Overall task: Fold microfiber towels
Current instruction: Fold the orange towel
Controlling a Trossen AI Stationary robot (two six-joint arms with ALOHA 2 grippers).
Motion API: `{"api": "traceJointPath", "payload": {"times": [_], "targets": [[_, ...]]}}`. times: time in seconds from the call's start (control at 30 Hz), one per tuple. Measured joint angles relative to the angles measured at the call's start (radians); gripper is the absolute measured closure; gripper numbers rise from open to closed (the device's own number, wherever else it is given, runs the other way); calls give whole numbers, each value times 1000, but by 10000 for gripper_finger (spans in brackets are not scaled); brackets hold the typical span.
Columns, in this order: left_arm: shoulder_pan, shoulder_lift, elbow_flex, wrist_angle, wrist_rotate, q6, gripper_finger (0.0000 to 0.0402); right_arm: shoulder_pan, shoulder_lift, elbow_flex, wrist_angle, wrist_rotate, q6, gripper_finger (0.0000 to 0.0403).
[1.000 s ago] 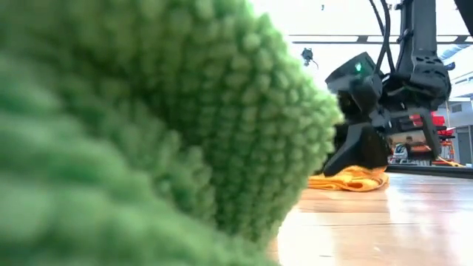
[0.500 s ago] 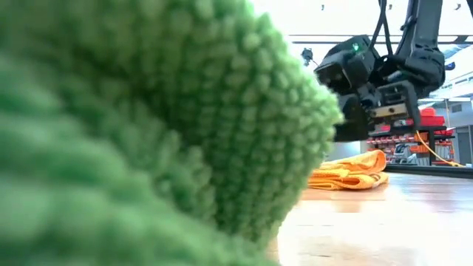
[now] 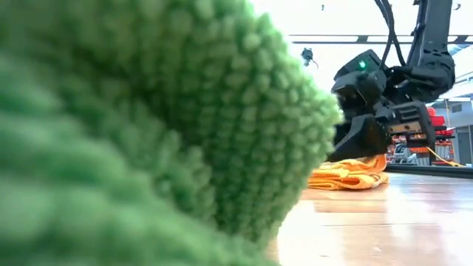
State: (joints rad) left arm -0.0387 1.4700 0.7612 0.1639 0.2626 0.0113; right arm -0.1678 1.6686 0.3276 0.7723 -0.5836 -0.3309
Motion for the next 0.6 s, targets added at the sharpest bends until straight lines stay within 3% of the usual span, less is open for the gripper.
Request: {"api": "traceJointPath", "payload": {"times": [0.3, 0.6], "targets": [[2, 0, 0, 0, 0, 0, 384, -40, 194, 8, 107, -53, 2, 318], [2, 0, 1, -1, 0, 0, 377, -23, 58, 5, 35, 12, 25, 318]]}}
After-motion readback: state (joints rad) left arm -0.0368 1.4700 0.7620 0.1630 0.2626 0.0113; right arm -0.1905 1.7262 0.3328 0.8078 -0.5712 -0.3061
